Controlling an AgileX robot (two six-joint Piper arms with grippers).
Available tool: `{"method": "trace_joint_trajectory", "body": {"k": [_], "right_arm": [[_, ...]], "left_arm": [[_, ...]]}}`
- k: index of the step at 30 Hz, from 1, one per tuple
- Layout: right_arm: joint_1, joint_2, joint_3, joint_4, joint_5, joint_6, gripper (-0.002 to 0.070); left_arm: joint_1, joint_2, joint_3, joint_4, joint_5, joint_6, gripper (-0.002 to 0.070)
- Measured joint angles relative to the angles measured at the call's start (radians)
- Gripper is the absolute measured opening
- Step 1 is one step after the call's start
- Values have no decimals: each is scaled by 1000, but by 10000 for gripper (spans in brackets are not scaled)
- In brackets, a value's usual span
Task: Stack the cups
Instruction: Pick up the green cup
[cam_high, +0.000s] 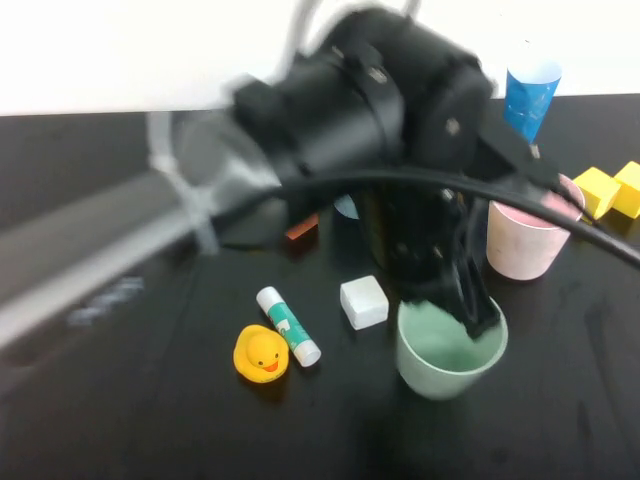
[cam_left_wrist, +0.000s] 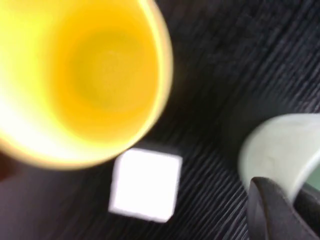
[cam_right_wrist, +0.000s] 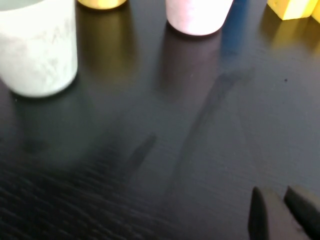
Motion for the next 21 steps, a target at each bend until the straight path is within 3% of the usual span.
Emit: {"method": "trace_joint_trajectory", "body": {"k": [11, 21], "right_arm": [[0, 0, 0, 0, 0, 0, 63], [0, 0, 0, 0, 0, 0, 63]], "left_arm": [[8, -233, -8, 214, -126, -154, 2], [99, -189, -8, 121, -66, -103, 2]]}}
